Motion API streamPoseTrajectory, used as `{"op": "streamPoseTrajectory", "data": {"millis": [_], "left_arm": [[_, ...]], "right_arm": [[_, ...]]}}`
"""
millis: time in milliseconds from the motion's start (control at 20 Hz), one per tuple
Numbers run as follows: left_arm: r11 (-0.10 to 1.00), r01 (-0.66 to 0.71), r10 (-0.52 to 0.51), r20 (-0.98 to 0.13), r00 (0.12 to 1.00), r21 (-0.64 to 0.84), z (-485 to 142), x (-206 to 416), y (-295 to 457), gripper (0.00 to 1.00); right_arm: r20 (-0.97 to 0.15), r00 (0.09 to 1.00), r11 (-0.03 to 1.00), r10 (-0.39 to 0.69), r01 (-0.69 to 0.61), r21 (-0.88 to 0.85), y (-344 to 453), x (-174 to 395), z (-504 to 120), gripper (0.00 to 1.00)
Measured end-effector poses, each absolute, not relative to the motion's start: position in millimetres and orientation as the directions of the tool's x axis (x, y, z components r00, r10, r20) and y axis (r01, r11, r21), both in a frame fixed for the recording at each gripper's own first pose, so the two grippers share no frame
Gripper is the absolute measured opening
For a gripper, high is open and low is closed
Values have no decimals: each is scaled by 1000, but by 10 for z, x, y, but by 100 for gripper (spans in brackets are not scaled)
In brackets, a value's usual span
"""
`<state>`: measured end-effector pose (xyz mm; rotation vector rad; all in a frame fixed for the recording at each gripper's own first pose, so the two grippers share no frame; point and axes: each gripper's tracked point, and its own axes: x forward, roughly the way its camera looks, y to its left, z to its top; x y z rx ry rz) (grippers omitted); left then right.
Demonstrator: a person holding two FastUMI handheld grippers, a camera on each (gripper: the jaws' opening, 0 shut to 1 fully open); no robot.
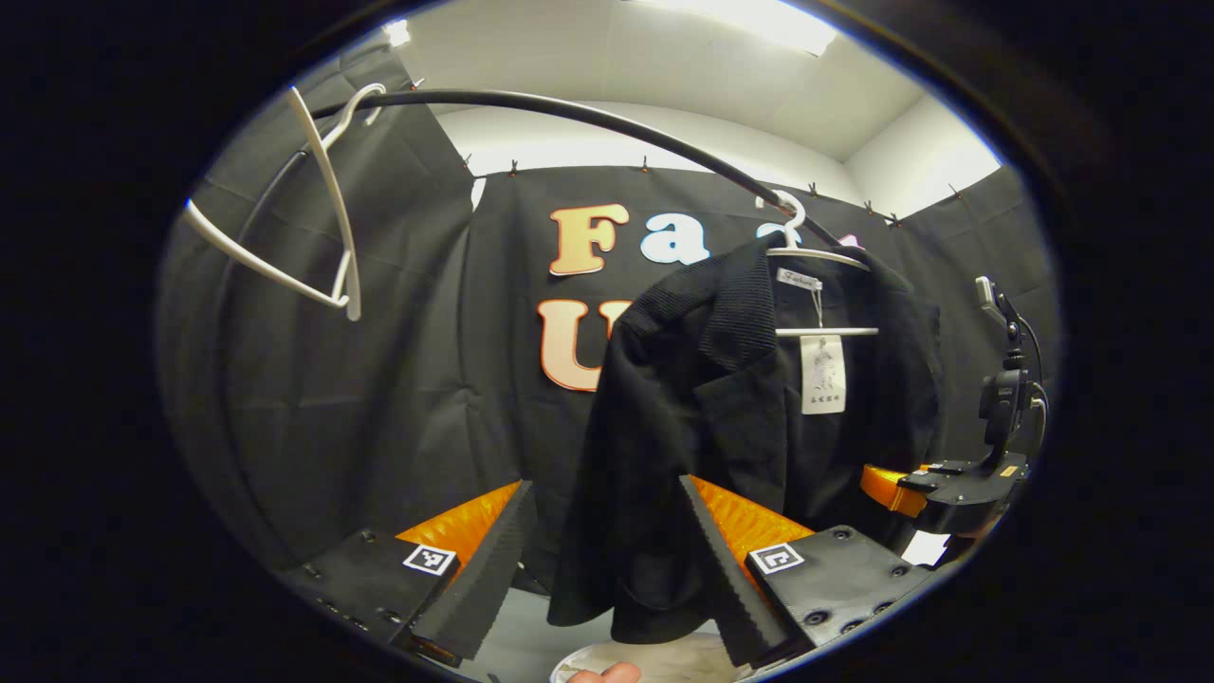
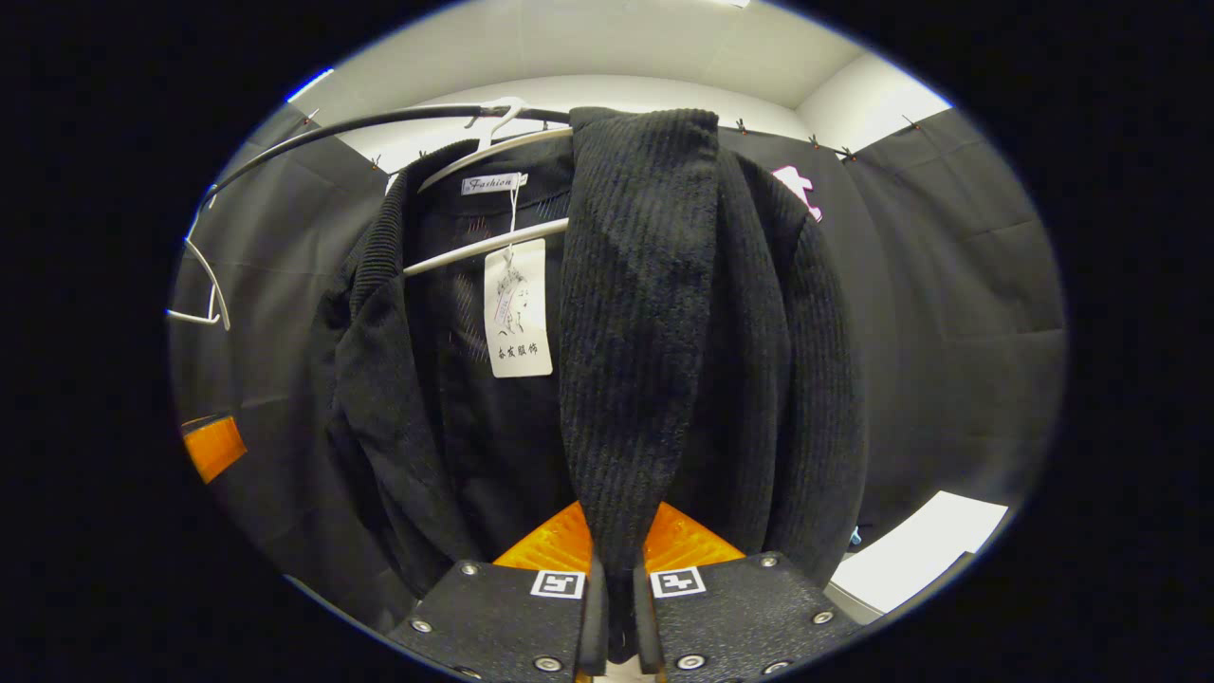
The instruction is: Grasp the clothes on the hanger with both hands and then place them into the laundry hamper below.
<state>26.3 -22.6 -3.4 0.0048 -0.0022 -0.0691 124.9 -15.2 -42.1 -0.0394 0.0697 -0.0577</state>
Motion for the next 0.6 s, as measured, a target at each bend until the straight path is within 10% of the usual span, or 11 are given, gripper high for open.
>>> {"op": "streamPoseTrajectory", "data": {"millis": [100,600], "left_arm": [[993,121,-121,-11,993,-4,-72,305,-433,96],[948,316,-317,-56,947,-32,-371,649,-1639,96]], "right_arm": [[-63,996,996,-57,52,-76,-175,1157,-384,4],[-40,999,998,-31,29,-57,-400,744,-80,2]]}}
